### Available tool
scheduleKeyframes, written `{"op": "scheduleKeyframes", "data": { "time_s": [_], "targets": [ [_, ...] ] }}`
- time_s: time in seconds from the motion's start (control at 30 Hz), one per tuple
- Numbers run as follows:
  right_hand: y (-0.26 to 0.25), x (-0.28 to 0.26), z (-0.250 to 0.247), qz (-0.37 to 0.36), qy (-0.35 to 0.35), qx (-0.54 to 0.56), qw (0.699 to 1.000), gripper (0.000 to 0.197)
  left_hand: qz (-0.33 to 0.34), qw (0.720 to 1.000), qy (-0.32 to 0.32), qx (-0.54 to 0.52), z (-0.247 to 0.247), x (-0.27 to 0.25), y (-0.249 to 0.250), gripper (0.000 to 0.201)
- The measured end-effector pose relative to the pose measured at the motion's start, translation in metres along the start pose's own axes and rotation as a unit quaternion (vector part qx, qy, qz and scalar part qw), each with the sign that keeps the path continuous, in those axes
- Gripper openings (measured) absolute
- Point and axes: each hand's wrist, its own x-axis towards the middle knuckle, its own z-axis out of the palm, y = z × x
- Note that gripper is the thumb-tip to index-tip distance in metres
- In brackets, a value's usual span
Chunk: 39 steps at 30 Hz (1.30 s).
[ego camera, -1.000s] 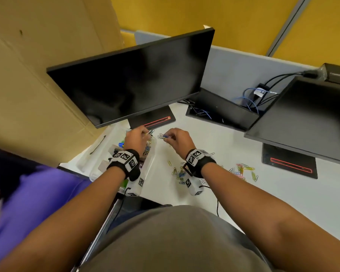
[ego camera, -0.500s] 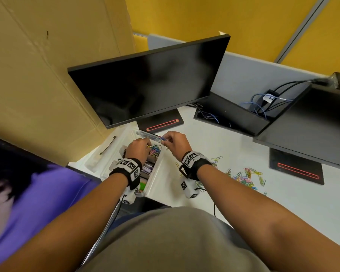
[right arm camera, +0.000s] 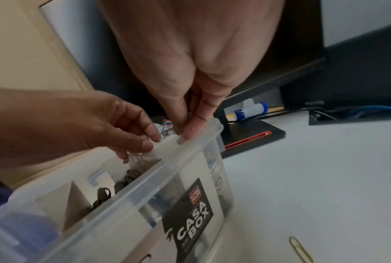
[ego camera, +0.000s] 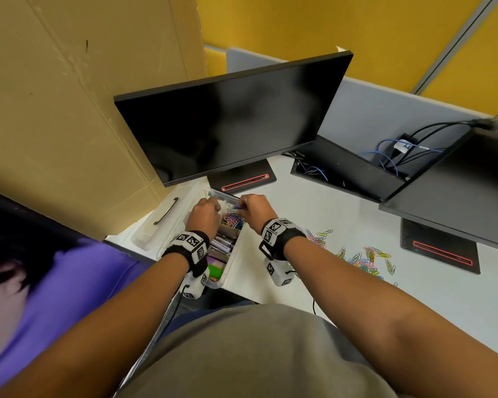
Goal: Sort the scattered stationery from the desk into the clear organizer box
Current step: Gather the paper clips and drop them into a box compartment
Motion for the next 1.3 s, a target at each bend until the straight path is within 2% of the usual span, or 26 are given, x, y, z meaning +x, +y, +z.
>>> {"op": "scheduleKeyframes", "data": {
  "time_s": [0.1, 0.27, 0.43, 0.7, 0.77, 1.0, 1.3],
  "targets": [
    [-0.006, 0.005, 0.003, -0.013, -0.032, -0.062, 0.998, 0.014, -0.004, 1.0, -0.004, 0.0, 0.0, 0.0, 0.0, 0.017],
    [-0.008, 0.004, 0.01, -0.035, -0.065, -0.129, 0.989, 0.014, -0.003, 1.0, -0.007, -0.005, 0.001, 0.001, -0.002, 0.017],
    [-0.005, 0.002, 0.008, -0.036, -0.063, -0.114, 0.991, 0.018, -0.001, 1.0, -0.007, -0.006, 0.003, 0.001, -0.002, 0.017],
    [0.004, -0.001, 0.0, -0.062, -0.08, -0.024, 0.995, 0.027, 0.006, 1.0, 0.0, 0.017, 0.004, 0.001, 0.002, 0.018],
    [0.007, -0.002, -0.003, -0.065, -0.066, 0.002, 0.996, 0.028, 0.004, 1.0, 0.004, 0.023, 0.004, 0.002, 0.004, 0.017],
    [0.037, -0.01, -0.029, -0.037, 0.065, 0.071, 0.995, 0.021, 0.01, 0.999, 0.022, 0.033, 0.009, 0.003, 0.022, 0.016],
    [0.113, -0.031, -0.05, 0.052, 0.071, 0.032, 0.996, 0.024, 0.125, 0.992, -0.009, 0.028, 0.035, -0.001, 0.092, 0.016]
  ]
}}
